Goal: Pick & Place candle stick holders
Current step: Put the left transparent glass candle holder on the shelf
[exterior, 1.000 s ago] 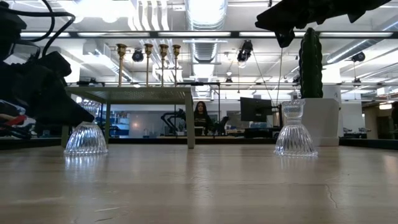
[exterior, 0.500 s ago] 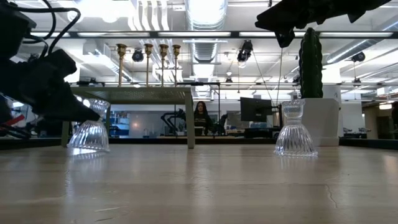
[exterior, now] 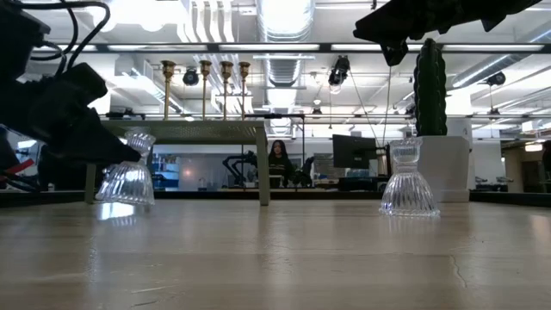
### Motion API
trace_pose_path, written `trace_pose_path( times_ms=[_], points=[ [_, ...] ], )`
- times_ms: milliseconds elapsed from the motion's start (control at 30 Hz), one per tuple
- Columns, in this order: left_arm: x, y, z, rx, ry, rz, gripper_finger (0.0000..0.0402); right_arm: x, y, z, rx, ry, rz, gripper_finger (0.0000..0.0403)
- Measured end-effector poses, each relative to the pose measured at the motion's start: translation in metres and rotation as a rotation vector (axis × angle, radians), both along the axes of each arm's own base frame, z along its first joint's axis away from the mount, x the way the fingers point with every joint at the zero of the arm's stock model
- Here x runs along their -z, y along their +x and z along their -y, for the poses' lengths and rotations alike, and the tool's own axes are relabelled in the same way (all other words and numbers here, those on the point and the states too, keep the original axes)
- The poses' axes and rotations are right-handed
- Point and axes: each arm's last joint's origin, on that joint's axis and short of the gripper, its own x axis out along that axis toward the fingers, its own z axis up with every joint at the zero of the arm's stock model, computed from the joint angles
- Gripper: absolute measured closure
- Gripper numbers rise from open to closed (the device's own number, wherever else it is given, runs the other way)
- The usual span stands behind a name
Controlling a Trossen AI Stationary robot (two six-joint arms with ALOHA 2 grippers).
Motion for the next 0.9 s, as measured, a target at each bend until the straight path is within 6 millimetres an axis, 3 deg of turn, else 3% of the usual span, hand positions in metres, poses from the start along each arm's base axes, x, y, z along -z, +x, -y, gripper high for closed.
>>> trace_pose_path(
  times_ms=[333, 567, 767, 900],
  points=[
    [-0.032, 0.013, 0.004, -0.077, 0.058, 0.09, 0.0298, 0.0, 0.0, 0.0, 0.0, 0.0, 0.0, 0.0312],
    [-0.082, 0.019, 0.005, -0.187, 0.124, 0.043, 0.0298, 0.0, 0.0, 0.0, 0.0, 0.0, 0.0, 0.0319],
    [-0.134, 0.001, -0.007, -0.431, 0.176, -0.014, 0.0298, 0.0, 0.0, 0.0, 0.0, 0.0, 0.0, 0.033],
    [-0.157, -0.01, -0.014, -0.564, 0.225, 0.037, 0.0298, 0.0, 0.0, 0.0, 0.0, 0.0, 0.0, 0.0335]
  ],
)
